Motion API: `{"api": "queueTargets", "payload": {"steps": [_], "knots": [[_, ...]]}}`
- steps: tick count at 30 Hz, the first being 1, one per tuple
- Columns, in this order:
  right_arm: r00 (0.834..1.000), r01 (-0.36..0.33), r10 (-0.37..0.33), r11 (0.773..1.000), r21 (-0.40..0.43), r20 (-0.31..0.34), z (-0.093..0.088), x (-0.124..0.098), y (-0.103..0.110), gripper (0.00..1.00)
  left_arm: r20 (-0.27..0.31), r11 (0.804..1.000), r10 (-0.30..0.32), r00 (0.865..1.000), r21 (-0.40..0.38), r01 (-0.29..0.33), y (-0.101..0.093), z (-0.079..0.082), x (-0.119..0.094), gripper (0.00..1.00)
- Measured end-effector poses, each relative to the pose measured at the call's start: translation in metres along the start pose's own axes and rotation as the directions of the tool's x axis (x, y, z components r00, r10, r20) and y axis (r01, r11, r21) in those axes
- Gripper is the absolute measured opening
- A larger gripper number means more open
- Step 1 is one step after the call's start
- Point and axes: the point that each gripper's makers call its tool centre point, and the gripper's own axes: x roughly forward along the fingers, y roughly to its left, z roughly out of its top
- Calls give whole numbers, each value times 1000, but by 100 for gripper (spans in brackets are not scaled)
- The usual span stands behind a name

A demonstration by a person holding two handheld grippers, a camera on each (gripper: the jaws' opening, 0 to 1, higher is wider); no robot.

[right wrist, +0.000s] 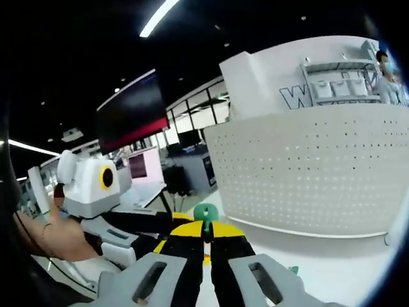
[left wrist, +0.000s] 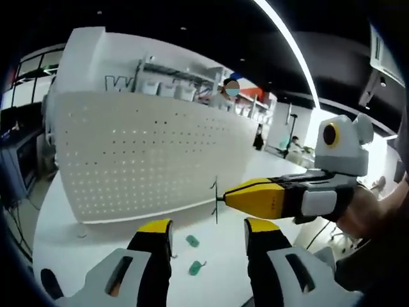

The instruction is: Insert the hook assembly into the mounting plate slot until the hook locks in place.

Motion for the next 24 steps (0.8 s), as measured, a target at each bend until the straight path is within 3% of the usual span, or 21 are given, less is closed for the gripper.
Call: {"api": "queueTargets", "payload": {"steps": [9, 17, 21, 24], "knots": [[1000, 25, -25, 1000, -16, -9, -1, 1, -11, 0, 12, 999, -42, 999, -16, 42, -9, -1, -1, 85], [999, 47, -48, 998, -30, -21, -5, 3, -20, 0, 18, 997, -71, 997, -10, 71, -14, 0, -4, 90], [998, 59, -60, 997, -40, -24, -8, 3, -25, 0, 27, 993, -96, 995, -70, 98, -18, -4, -5, 92], [997, 67, -69, 997, -46, -27, -11, 3, -28, 0, 33, 993, -92, 995, -69, 94, -19, -5, -6, 96]]}}
